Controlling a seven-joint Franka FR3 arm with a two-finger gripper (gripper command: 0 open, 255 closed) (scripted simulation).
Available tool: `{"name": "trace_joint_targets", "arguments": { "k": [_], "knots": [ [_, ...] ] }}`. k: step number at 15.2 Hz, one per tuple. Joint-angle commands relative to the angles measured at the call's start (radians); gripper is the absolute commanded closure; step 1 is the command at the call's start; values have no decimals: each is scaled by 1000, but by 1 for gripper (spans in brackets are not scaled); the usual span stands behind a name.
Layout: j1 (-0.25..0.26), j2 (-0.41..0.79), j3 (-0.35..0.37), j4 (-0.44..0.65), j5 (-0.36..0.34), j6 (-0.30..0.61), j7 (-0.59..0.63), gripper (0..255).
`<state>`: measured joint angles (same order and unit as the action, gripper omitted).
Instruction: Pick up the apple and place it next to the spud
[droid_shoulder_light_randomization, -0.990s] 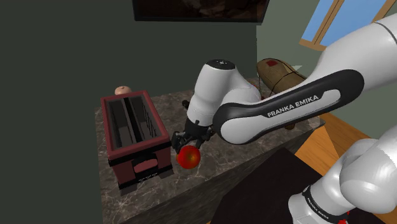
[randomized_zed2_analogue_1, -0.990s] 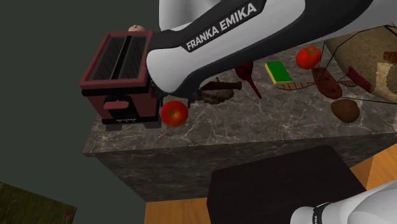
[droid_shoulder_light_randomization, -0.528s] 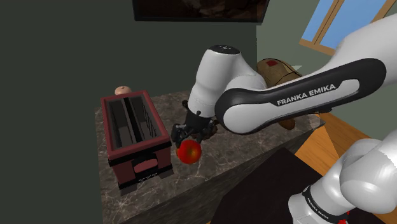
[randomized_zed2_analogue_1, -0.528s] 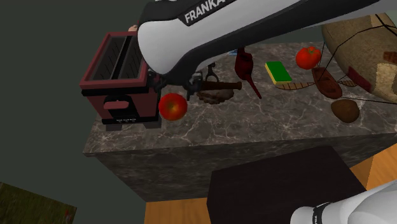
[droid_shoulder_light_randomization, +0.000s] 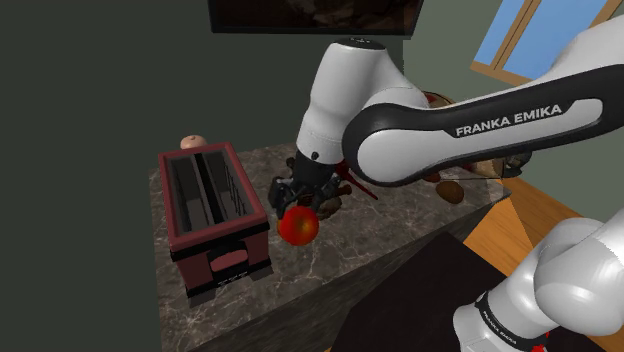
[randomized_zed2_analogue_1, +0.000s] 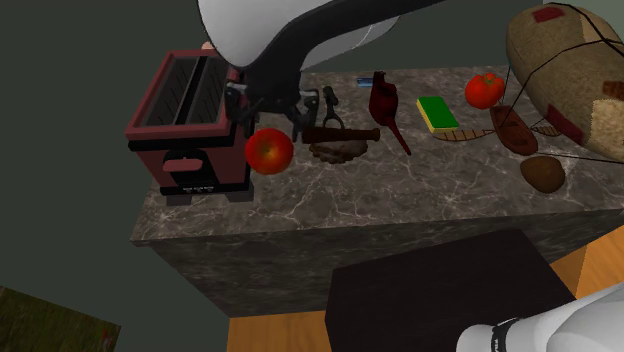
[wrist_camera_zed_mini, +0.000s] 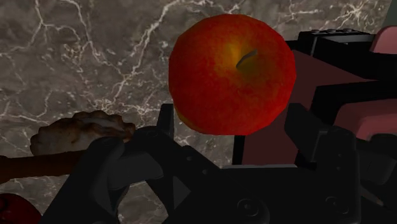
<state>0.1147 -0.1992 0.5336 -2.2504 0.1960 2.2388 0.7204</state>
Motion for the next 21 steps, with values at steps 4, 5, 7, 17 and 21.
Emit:
{"name": "trace_joint_targets", "arguments": {
  "k": [4, 5, 7, 17, 21],
  "knots": [
    [0, -28, -10, 45, 7, -71, -4, 255],
    [0, -32, -12, 55, 7, -85, -4, 255],
    [-1, -39, -16, 76, 8, -113, -4, 255],
    [-5, -61, -31, 182, 6, -240, 0, 255],
    [-16, -169, -112, 81, 48, -257, -113, 255]
  ]
}}
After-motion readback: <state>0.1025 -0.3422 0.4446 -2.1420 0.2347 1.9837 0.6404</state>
